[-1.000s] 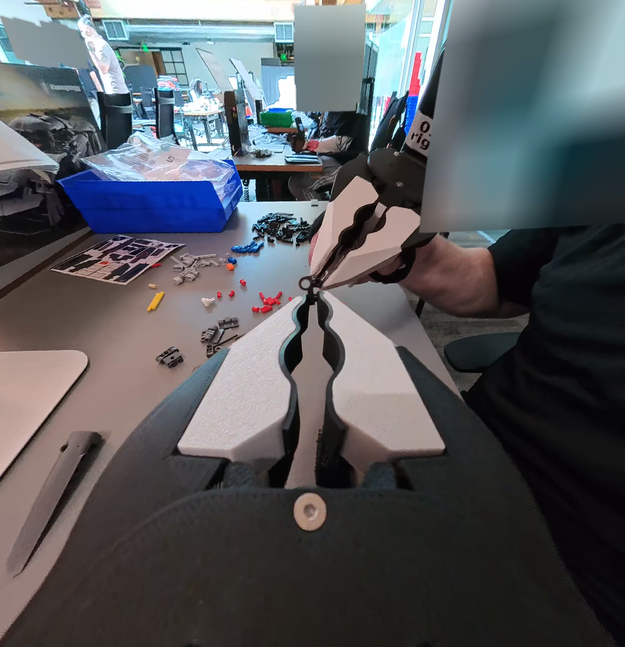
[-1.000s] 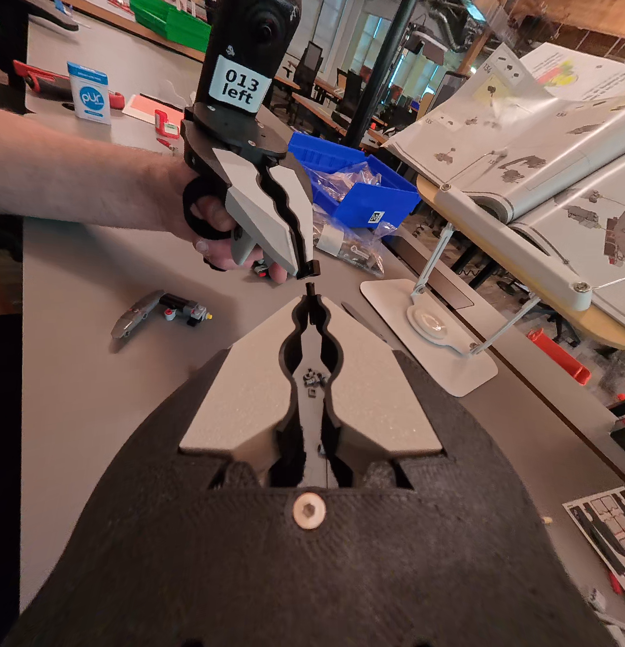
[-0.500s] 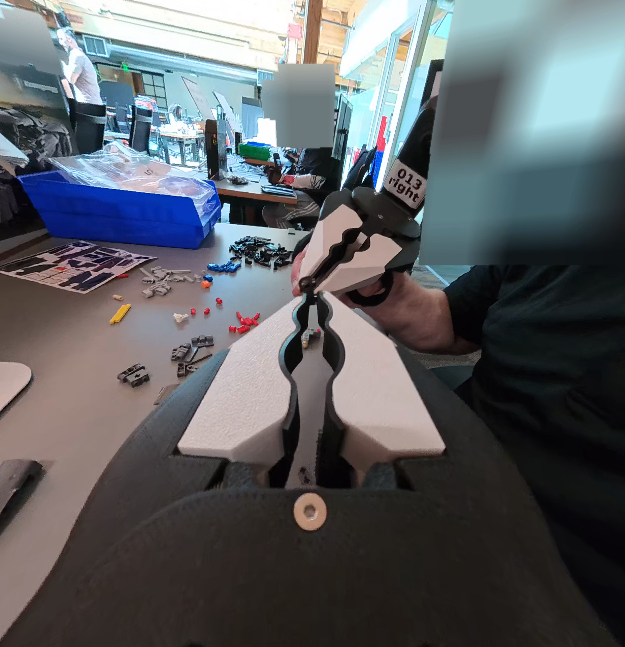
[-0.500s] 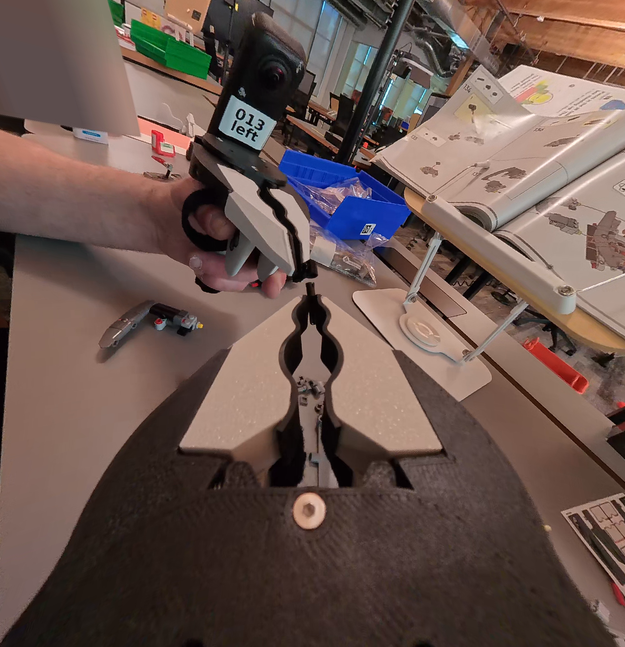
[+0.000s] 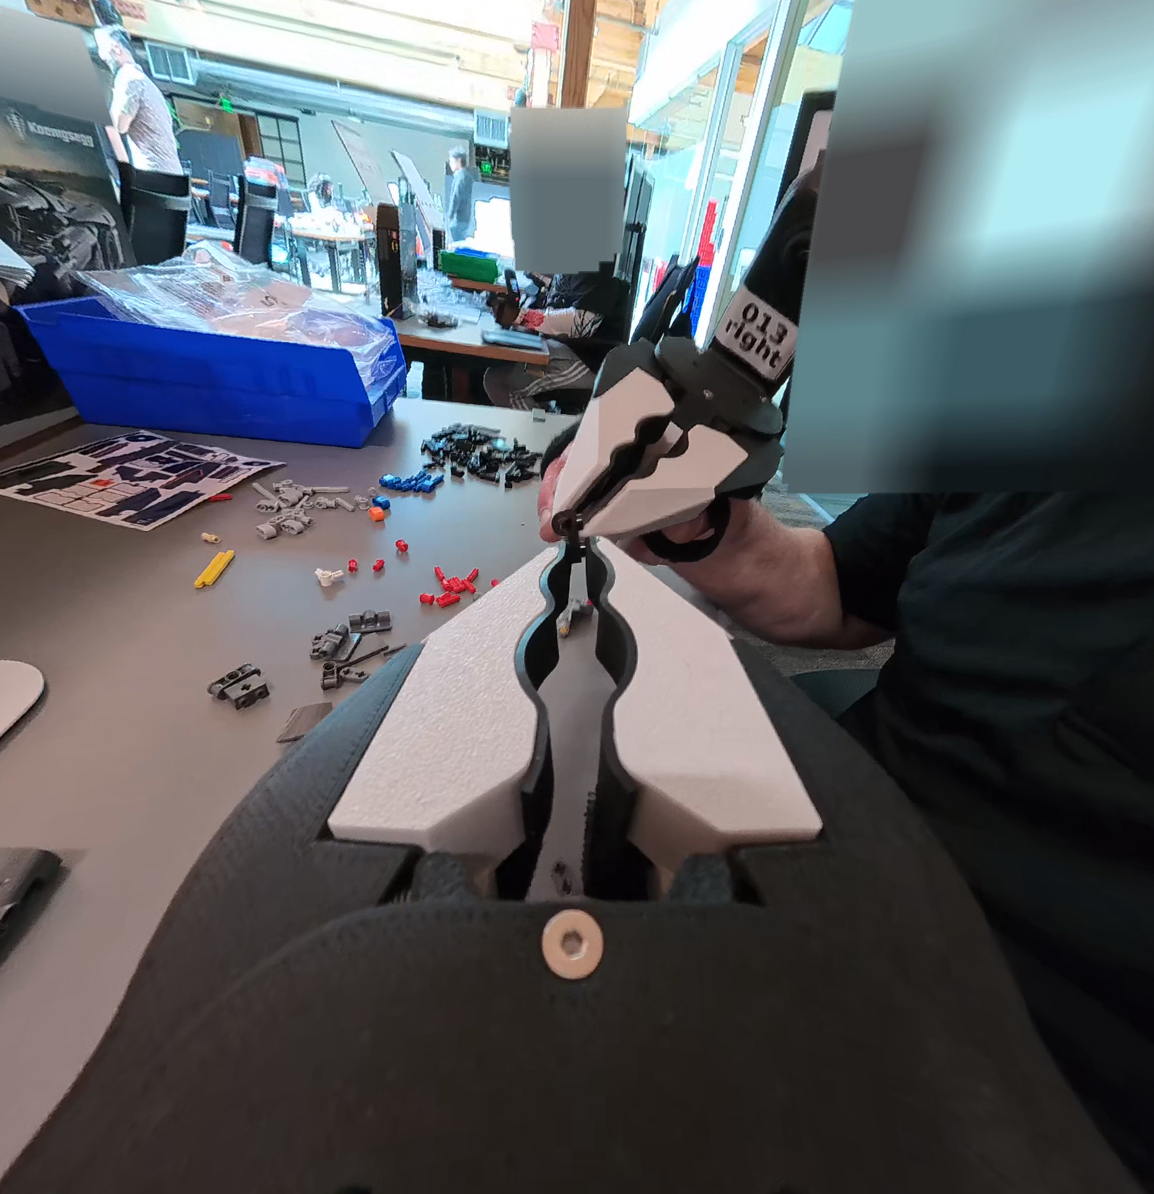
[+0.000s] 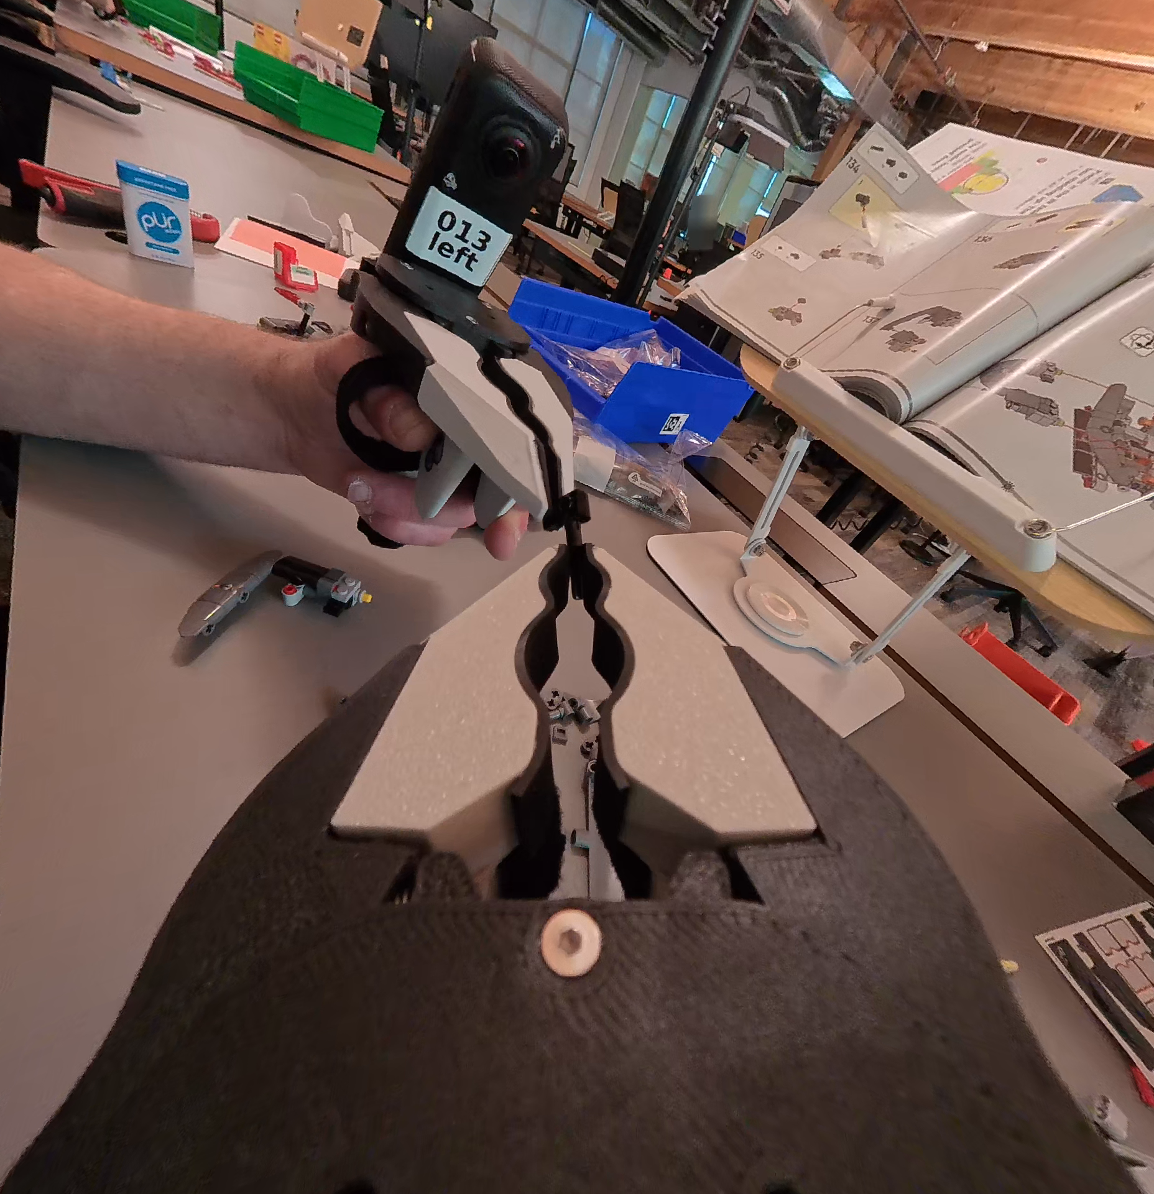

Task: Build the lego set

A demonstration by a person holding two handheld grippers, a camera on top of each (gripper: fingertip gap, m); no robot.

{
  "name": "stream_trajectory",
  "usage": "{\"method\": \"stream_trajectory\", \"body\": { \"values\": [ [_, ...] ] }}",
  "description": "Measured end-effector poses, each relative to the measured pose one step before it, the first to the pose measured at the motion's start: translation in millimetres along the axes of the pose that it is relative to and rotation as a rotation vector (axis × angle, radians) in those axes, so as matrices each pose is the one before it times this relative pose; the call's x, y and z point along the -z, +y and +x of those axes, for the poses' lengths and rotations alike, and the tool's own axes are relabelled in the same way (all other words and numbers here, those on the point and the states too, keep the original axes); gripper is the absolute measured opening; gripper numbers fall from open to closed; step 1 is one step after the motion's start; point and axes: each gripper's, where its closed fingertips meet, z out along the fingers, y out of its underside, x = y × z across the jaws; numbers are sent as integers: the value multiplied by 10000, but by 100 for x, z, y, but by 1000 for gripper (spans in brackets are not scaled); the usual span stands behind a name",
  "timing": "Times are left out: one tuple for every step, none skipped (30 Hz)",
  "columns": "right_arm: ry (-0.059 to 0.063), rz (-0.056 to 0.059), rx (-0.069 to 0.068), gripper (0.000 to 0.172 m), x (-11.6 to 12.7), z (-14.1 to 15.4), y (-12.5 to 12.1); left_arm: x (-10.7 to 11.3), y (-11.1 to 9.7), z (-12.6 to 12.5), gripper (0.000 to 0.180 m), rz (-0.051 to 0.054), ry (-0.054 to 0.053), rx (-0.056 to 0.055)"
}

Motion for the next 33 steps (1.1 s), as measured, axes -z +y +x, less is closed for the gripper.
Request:
{"method": "stream_trajectory", "body": {
  "values": [
    [15, 1, 26, 0, -20, -13, -13, -79, -215, 77, 2, 148, 86, 114],
    [35, -37, 44, 0, -20, 37, 40, -133, -75, 69, 2, 35, 34, -26],
    [42, -54, 49, 0, -4, 58, 77, -151, -12, -1, 2, -62, -23, -103],
    [18, -33, 14, 0, 28, 47, 52, -97, 34, 3, 2, -79, -50, -81],
    [1, -9, -14, 0, 60, 34, 37, -22, 53, -8, 2, -63, -27, -25],
    [-6, -14, -7, 0, 72, 13, 38, 35, 140, -135, 2, -65, -86, -13],
    [-18, -44, -7, 0, 69, -6, 86, -21, 232, -176, 2, -124, -126, -43],
    [-13, -62, -10, 0, 71, -13, 128, -14, 147, -157, 2, -94, -92, -46],
    [-5, -45, -2, 0, 74, -18, 120, 15, 42, -101, 2, -59, -67, -36],
    [-15, -34, -13, 0, 81, -39, 129, -51, 201, -86, 2, -151, -85, -117],
    [-1, -13, -31, 0, 76, -25, 93, -67, 158, 12, 2, -133, -44, -136],
    [8, 3, -61, 0, 73, 13, 90, -120, 6, 111, 2, -37, 22, -41],
    [-2, 22, -75, 0, 69, 12, 42, -191, 24, 141, 2, -25, 28, -28],
    [2, 48, -73, 0, 61, 27, -2, -202, 146, 63, 2, -96, -9, -82],
    [12, 19, -58, 1, 40, 43, 39, -157, 140, 7, 2, -68, -38, -78],
    [13, 19, -41, 0, 16, 32, 36, -62, -21, 101, 2, 19, 46, 19],
    [-8, 37, -41, 0, 10, -2, -1, -66, -11, 107, 2, 11, 43, 16],
    [-4, 47, -23, 0, 8, -34, -33, -17, -26, 18, 2, 5, -12, -26],
    [-15, 32, -14, 0, 2, -47, -27, 14, -79, -2, 2, 32, -18, -9],
    [-17, 5, -6, 0, -24, -63, -1, 7, -44, 43, 2, 34, 22, -7],
    [15, -7, 20, 0, -42, -12, 9, -31, -43, 28, 2, 30, 20, -3],
    [27, -6, 29, 0, -29, 6, 7, -32, -18, 13, 2, 20, -11, -4],
    [9, 5, 6, 0, -18, -4, -6, -12, 1, -38, 2, 13, -14, -10],
    [0, 20, -21, 0, -10, 19, -15, 16, -18, -30, 2, 8, -17, -22],
    [-6, 21, -30, 0, -15, 13, -15, 22, -11, 1, 2, 4, -19, -29],
    [-3, 23, -18, 0, 6, 3, -22, -24, 12, 10, 2, 5, -5, -5],
    [0, 11, -3, 0, -2, 13, -19, -10, -16, -19, 2, 10, 6, 3],
    [1, -10, -4, 0, -11, 12, 17, -12, 10, -17, 2, -2, 1, 3],
    [8, -7, -8, 0, -5, 20, 24, 5, 35, -14, 2, -11, -8, -3],
    [4, 1, -6, 0, -6, 6, 10, -23, 29, 26, 2, -1, 16, 19],
    [-13, -13, 2, 0, -19, -35, 30, -17, -4, 33, 2, 9, 16, 14],
    [12, -34, 26, 0, -5, -4, 51, -61, 37, 18, 2, -24, 2, -16],
    [20, -43, 32, 0, 13, 4, 72, -6, 19, -30, 2, -7, -17, -9]
  ]
}}
